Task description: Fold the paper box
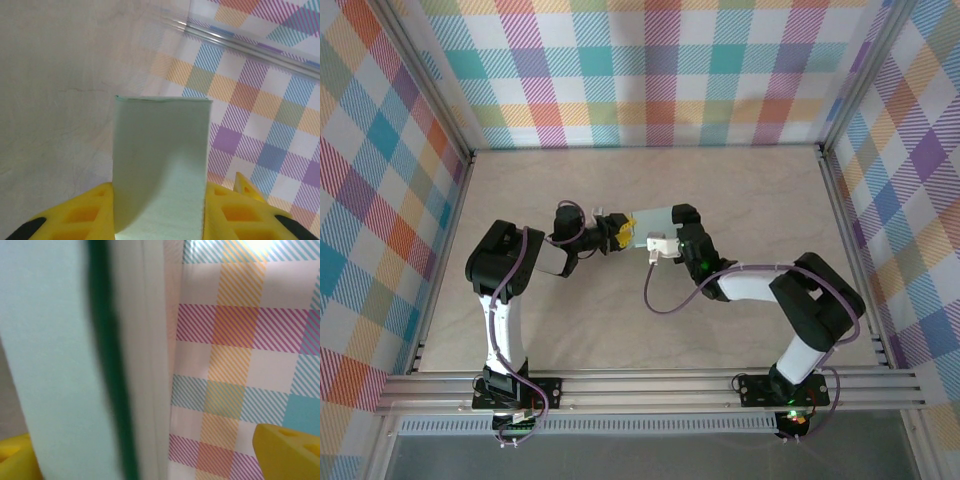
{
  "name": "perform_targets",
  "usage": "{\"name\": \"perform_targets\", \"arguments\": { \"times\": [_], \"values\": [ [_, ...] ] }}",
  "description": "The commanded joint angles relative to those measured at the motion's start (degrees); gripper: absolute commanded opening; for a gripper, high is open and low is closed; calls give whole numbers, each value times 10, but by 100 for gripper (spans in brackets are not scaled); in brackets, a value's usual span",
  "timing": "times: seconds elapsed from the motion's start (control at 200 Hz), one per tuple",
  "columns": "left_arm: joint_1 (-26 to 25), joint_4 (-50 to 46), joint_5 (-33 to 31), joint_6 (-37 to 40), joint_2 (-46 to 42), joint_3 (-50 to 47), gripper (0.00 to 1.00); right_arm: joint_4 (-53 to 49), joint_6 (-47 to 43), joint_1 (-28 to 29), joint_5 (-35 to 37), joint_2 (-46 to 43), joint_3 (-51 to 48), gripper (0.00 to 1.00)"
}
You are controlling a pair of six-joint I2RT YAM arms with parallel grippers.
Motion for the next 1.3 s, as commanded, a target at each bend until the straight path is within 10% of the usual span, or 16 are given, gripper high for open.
{"name": "perform_targets", "arguments": {
  "times": [0.0,0.305,0.695,1.135,1.295],
  "values": [
    [4,44,19,-9,5,-5,28,49,-15,-13,8,16,16,88],
    [5,56,18,-17,12,-3,27,-9,21,-23,-9,9,23,53],
    [4,66,14,-25,11,-6,28,-38,34,-21,-8,6,27,40],
    [11,57,-24,5,-9,-33,68,-112,93,-29,-22,-17,33,35],
    [35,-20,-59,122,-65,-61,75,-166,126,-35,-40,-32,41,36]
  ]
}}
